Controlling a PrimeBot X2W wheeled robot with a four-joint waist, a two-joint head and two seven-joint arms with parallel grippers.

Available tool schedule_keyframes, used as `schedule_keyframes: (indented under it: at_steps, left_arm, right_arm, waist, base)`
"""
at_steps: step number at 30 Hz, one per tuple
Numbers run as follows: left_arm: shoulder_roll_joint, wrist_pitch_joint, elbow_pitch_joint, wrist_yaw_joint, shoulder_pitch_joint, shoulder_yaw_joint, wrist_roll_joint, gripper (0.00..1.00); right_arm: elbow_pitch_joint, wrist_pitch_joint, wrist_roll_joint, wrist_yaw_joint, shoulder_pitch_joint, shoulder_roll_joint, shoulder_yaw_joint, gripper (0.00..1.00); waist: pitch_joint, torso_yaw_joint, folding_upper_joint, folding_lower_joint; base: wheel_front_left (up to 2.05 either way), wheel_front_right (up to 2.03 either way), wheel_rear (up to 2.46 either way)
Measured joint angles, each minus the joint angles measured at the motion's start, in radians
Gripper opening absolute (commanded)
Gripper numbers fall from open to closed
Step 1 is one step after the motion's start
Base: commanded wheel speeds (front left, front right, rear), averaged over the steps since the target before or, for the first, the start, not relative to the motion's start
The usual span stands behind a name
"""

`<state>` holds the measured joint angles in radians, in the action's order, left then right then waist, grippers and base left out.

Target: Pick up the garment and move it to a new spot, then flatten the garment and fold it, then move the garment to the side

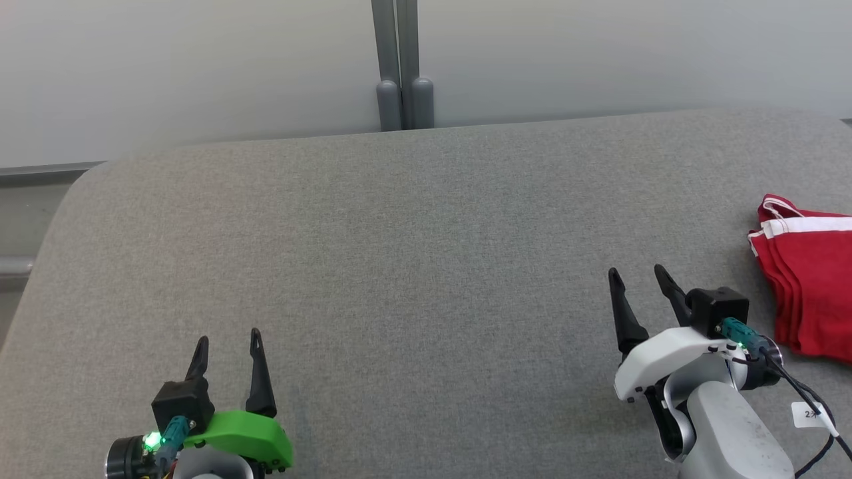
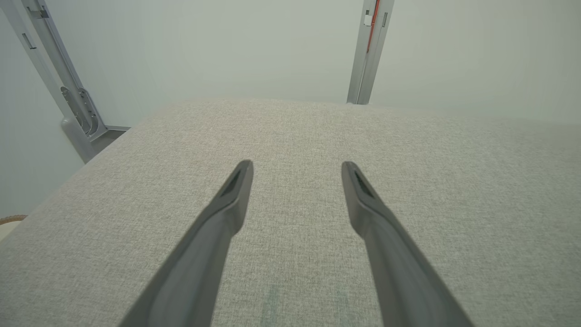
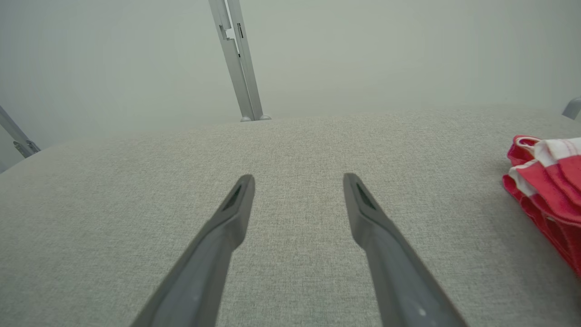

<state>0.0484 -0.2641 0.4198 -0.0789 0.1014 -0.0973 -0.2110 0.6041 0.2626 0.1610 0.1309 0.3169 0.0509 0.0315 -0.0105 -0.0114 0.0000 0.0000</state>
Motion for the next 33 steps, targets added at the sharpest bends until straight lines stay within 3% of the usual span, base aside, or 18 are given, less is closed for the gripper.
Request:
schedule_keyframes:
  at_steps: [7, 8, 14, 33]
  left_arm:
    - [0.0, 0.0, -0.027, 0.012, -0.011, 0.012, -0.016, 1.0]
    - [0.0, 0.0, -0.03, 0.012, -0.013, 0.014, -0.016, 0.0]
    - [-0.006, 0.011, 0.014, 0.012, -0.031, 0.015, -0.039, 0.0]
    - [-0.006, 0.099, -0.029, 0.06, -0.031, 0.061, -0.368, 0.0]
  right_arm:
    - [0.0, 0.0, 0.012, 0.0, -0.006, 0.0, 0.007, 1.0]
    - [-0.001, 0.0, 0.014, 0.0, -0.006, 0.0, 0.007, 0.0]
    - [0.038, -0.014, 0.03, 0.0, -0.051, -0.007, 0.002, 0.0]
    - [-0.056, -0.1, 0.377, 0.0, -0.087, -0.007, -0.031, 0.0]
  waist:
    - [0.005, -0.003, 0.0, 0.0]
    - [0.005, -0.002, 0.0, 0.0]
    - [0.005, -0.002, 0.0, 0.0]
    - [0.006, 0.0, 0.0, 0.0]
  base:
    - [0.0, 0.0, 0.0]
    - [0.0, 0.0, 0.0]
    - [0.0, 0.0, 0.0]
    - [0.0, 0.0, 0.0]
